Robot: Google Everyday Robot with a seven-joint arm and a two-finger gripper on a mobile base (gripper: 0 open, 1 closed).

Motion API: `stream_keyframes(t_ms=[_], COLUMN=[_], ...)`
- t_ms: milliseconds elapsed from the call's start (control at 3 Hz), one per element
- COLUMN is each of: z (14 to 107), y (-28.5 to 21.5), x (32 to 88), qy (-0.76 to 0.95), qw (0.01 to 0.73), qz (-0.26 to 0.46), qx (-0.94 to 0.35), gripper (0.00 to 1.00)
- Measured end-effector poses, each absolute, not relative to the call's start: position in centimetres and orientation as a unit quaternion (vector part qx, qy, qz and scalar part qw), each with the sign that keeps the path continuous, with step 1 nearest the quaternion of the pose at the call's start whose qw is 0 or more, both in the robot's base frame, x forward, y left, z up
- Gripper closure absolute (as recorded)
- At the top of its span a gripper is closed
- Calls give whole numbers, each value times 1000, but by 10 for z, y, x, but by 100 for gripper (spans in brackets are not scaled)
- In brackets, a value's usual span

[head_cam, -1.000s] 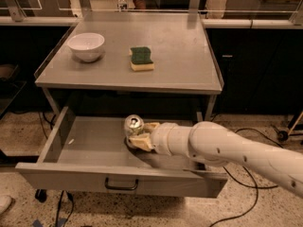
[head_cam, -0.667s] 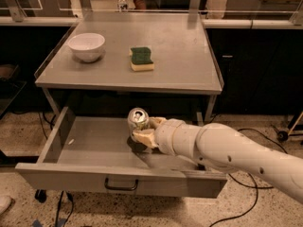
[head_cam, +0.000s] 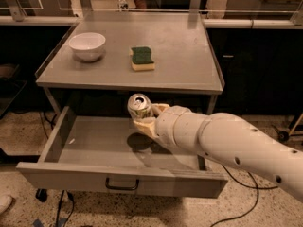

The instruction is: Pick 7up can from top drawer and place on counter

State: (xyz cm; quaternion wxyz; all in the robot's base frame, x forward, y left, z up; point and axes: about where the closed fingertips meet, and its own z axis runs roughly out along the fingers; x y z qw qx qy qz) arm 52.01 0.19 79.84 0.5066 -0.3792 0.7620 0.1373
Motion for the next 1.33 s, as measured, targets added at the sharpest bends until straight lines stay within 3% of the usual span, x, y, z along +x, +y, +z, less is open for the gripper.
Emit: stream_keyframes(t_ms=[667, 1333], z=[833, 868], y=[-12, -75], x=[536, 565], qy=[771, 791], qw=[508, 510], qz=[119, 66], qx=[-365, -331], gripper=[100, 100])
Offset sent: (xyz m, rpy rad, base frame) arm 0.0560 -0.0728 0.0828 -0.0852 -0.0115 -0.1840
